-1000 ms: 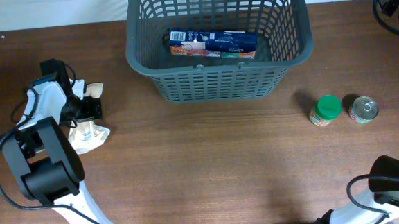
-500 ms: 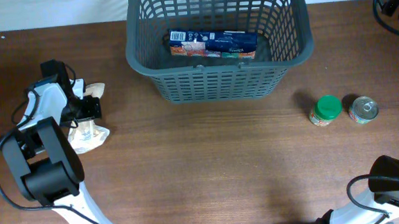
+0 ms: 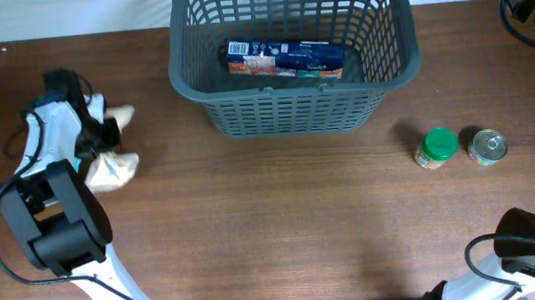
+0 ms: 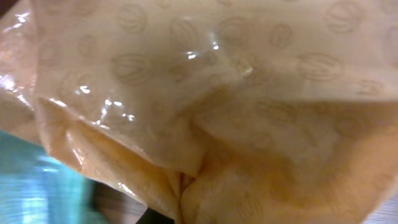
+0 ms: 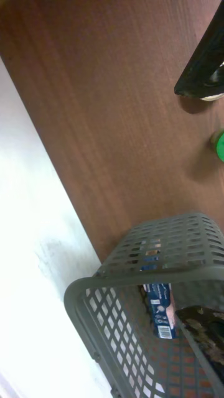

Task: Pack container
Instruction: 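Carry the tan bag into the basket and release it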

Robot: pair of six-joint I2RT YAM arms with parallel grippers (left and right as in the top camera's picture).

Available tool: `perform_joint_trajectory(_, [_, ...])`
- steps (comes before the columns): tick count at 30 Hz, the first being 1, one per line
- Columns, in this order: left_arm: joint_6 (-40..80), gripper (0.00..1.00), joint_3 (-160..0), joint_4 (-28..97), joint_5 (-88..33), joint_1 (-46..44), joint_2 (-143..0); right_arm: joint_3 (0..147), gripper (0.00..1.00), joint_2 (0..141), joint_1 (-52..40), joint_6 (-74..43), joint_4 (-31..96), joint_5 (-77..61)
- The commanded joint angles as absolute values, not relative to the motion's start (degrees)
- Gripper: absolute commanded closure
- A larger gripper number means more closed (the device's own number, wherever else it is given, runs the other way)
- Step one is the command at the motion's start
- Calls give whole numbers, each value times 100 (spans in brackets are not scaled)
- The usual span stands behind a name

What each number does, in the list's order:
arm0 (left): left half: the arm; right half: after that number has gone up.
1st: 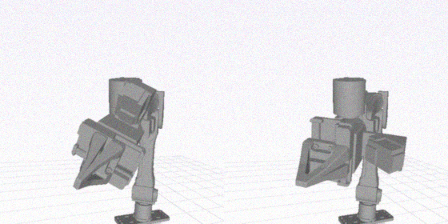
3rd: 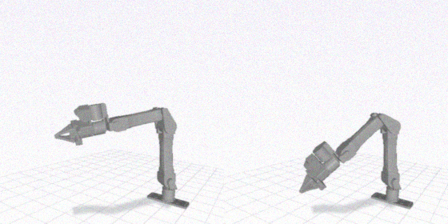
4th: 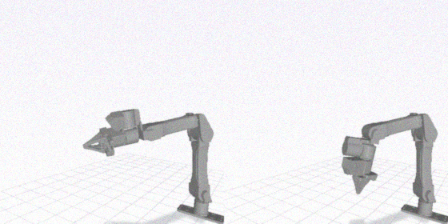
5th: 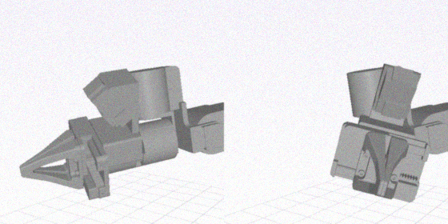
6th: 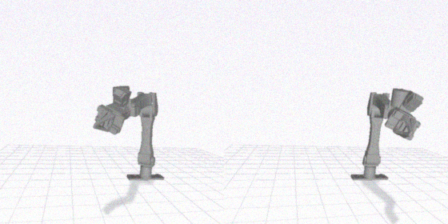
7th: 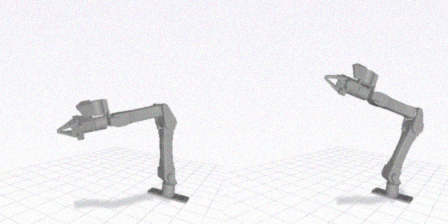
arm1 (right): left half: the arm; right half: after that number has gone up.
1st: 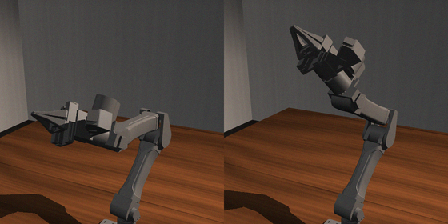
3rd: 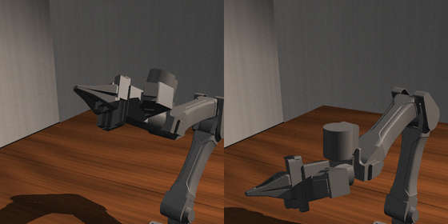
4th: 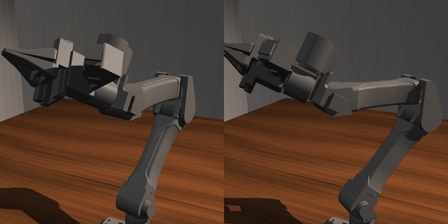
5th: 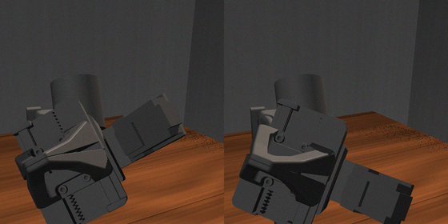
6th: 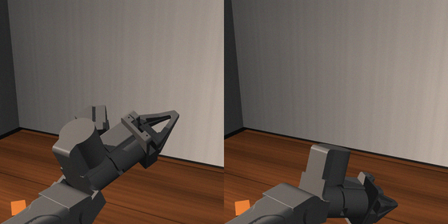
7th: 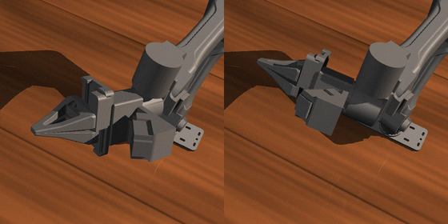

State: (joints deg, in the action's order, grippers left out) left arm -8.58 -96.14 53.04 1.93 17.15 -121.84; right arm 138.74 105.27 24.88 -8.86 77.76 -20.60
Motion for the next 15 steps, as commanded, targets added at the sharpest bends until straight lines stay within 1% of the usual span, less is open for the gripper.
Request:
perform_joint_trajectory(1, [-873,98,-11456,5627,211,1581,-12018,13896,1,10536,2519,-888,7765,-2029])
perform_joint_trajectory(2, [-1024,98,-11963,5784,130,1531,-12003,13896,1,10536,2519,-888,7767,-2029])
perform_joint_trajectory(3, [-1413,98,-12637,5966,-222,1450,-11981,13896,1,10536,2519,-888,7767,-2029])
perform_joint_trajectory(6, [-1927,98,-13670,6077,-884,1275,-11928,13896,1,10536,2519,-888,7765,-2029])
perform_joint_trajectory(9, [-2882,98,-14602,6075,-1575,993,-11867,13896,1,10536,2519,-888,7765,-2029])
perform_joint_trajectory(10, [-3319,98,-14881,6073,-1789,860,-11837,13896,1,10536,2519,-888,7765,-2029])
perform_joint_trajectory(11, [-4176,98,-15273,6071,-2152,567,-11778,13896,1,10536,2519,-888,7765,-2029])
perform_joint_trajectory(12, [-4499,98,-15386,6069,-2279,445,-11764,13896,1,10536,2519,-888,7765,-2029])
perform_joint_trajectory(13, [-5103,98,-15557,6071,-2547,196,-11762,13896,1,10536,2519,-888,7765,-2029])
perform_joint_trajectory(14, [-5288,98,-15592,6071,-2639,93,-11762,13896,1,10536,2519,-888,7765,-2029])
perform_joint_trajectory(15, [-5763,98,-15600,6071,-2891,-95,-11762,13896,1,10536,2519,-888,7765,-2029])
